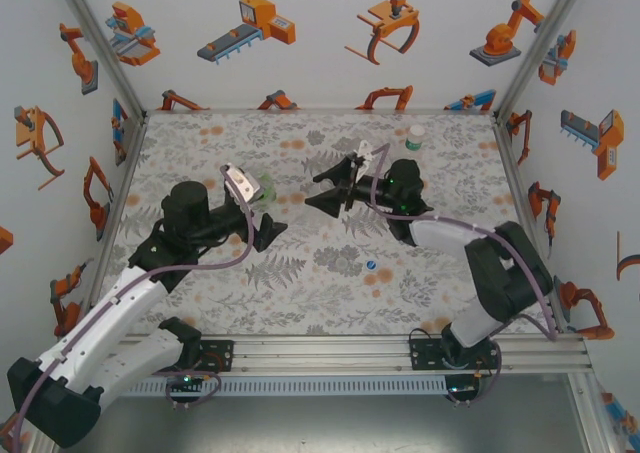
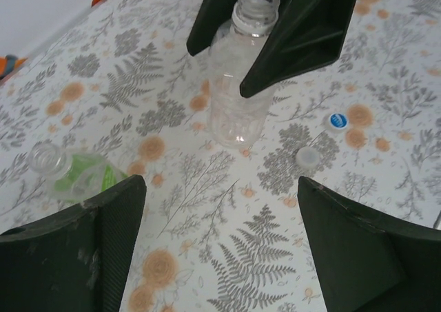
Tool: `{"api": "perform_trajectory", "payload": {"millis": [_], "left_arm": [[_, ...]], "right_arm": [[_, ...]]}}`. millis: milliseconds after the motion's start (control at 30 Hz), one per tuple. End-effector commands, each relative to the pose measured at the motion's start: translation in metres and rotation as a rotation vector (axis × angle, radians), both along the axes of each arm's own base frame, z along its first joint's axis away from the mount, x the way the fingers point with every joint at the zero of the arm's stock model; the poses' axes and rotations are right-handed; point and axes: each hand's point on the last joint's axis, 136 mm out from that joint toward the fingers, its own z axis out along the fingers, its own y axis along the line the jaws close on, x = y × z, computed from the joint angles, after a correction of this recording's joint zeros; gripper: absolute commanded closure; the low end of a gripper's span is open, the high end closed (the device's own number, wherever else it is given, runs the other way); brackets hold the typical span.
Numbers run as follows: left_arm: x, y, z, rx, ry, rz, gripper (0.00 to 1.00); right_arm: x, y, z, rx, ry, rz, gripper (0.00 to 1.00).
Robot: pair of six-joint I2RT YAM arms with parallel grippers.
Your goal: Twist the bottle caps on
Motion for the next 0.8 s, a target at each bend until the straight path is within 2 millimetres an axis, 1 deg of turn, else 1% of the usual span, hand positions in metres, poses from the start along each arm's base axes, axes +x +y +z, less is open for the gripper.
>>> {"api": "perform_trajectory", "payload": {"millis": [0,100,200,300,567,700,767], "left_arm": [[-0.011,-0.017,0.025,-0.122,-0.042,-0.122,0.16],[-0.013,-0.027,0.03,-0.166,-0.036,-0.174,0.16],[-0.012,-0.035,0.04,-0.231,-0.037,-0.213,0.15],[-0.013,-0.045,0.049,-0.273,-0.05,-0.258,0.14],[-0.026,-0.08,0.06,-0.28,-0.079,-0.387,0.14],[-0.03,-0.097,0.068,-0.291,-0.102,-0.426,0.14],[-0.029,-0.102,0.074,-0.309,-0.114,-0.428,0.14]], "right_arm": [[-0.002,-0.01,0.024,0.007,0.044,-0.045,0.72],[-0.012,-0.017,0.048,0.03,0.056,-0.042,0.73],[-0.026,-0.021,0.073,0.061,0.069,-0.006,0.74],[-0.039,-0.026,0.094,0.089,0.08,0.019,0.76],[-0.063,-0.038,0.128,0.127,0.092,0.041,0.77],[-0.073,-0.041,0.14,0.144,0.105,0.07,0.77],[-0.077,-0.042,0.145,0.152,0.111,0.083,0.78]]}}
